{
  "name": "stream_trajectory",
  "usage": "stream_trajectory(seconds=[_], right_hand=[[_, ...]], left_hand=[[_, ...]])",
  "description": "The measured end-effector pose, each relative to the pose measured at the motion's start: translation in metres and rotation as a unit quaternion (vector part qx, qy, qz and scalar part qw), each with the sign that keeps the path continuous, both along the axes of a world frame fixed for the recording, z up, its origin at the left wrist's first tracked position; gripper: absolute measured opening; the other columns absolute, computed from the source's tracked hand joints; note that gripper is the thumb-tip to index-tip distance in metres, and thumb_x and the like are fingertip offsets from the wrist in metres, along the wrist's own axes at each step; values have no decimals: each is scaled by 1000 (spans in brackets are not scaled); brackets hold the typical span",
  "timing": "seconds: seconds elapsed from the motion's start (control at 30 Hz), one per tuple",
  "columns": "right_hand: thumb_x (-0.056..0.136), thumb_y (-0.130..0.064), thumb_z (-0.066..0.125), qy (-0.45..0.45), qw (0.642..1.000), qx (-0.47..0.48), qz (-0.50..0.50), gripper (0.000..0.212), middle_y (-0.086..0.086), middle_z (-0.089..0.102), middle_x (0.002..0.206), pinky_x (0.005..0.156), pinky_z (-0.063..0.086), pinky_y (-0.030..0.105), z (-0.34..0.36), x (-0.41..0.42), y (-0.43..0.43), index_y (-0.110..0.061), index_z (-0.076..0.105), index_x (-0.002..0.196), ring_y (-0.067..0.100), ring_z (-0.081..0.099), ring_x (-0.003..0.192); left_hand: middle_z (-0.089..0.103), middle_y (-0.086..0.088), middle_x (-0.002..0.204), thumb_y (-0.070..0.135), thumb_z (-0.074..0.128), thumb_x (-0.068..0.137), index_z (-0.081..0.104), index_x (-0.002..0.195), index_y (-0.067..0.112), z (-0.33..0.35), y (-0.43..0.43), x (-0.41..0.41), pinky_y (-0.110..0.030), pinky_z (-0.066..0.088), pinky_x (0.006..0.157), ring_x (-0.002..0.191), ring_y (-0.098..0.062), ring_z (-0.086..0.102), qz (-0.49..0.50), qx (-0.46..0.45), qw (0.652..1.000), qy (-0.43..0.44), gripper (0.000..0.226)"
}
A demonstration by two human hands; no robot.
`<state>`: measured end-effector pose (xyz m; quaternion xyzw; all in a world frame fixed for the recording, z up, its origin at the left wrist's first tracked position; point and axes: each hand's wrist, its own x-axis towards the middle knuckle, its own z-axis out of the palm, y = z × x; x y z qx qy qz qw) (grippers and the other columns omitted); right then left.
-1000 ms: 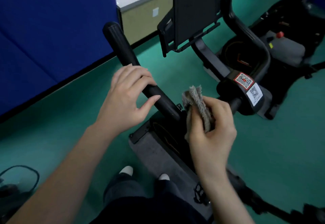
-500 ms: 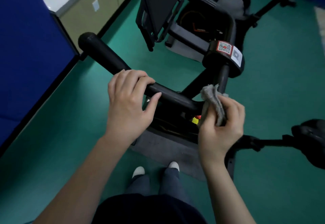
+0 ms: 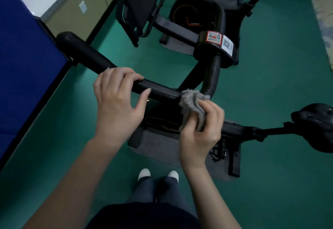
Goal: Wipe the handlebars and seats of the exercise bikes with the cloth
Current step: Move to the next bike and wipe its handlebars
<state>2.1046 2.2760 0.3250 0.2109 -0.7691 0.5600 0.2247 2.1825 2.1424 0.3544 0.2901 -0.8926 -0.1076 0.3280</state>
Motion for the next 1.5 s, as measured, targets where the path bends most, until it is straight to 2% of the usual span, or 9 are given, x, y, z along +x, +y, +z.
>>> stream_trajectory(seconds=[0.17,0.23,0.33,0.53,0.7,1.0,1.23,1.37,1.5], right_hand=[[88,0,60,-194,979,-68,-2,17,-2,65,94,83,46,17,-6,22,23,-15,61,95,7,60,90],[88,-2,61,-359,927,-113,8,18,-11,67,84,73,46,15,-12,37,18,-20,62,91,-1,61,80],[90,-3,59,-543,821,-169,50,7,4,68,85,78,51,30,-16,34,-5,-7,62,95,13,64,81],[91,6,52,-604,702,-344,158,15,5,71,81,78,55,29,3,17,-45,-5,62,93,17,68,78],[91,7,50,-602,711,-326,162,16,4,71,74,68,57,25,4,12,-28,-4,62,88,16,68,70],[91,5,53,-519,796,-273,153,17,7,72,84,69,53,25,-10,6,1,-6,66,93,18,68,80],[90,8,49,-575,733,-324,166,18,12,73,85,69,58,26,-3,1,-3,2,64,99,20,70,78],[91,8,49,-555,751,-345,91,23,18,69,98,81,57,32,-2,-23,18,8,59,112,24,67,83],[92,7,48,-531,788,-293,104,18,9,73,83,68,57,27,-4,-20,19,1,63,99,18,69,74]], left_hand=[[56,-8,105,30,60,87,61,102,9,1,1,0,-29,18,106,109,-23,43,4,6,1000,5,26],[56,-8,106,29,60,87,60,102,9,1,1,0,-30,18,106,109,-23,43,5,7,1000,8,26],[56,-8,106,29,60,87,60,102,9,-1,2,-1,-33,21,106,109,-23,43,4,4,1000,11,26],[56,-8,107,30,59,87,59,103,9,-3,1,-2,-37,23,105,111,-23,42,6,-3,1000,12,26],[56,-8,107,31,59,88,59,103,10,-4,0,-1,-34,20,107,111,-23,42,2,-6,1000,6,26],[55,-8,108,31,58,88,59,104,10,-5,1,-1,-35,21,106,113,-23,42,3,-6,1000,5,26],[56,-8,108,30,59,88,60,104,10,-4,0,0,-35,20,106,112,-24,42,-2,-12,1000,0,26],[57,-9,107,29,59,89,62,103,9,-4,0,1,-36,21,107,111,-26,44,-4,-12,1000,2,25],[57,-9,104,33,58,90,64,102,9,2,10,-8,-38,23,108,107,-25,47,-21,-13,1000,9,27]])
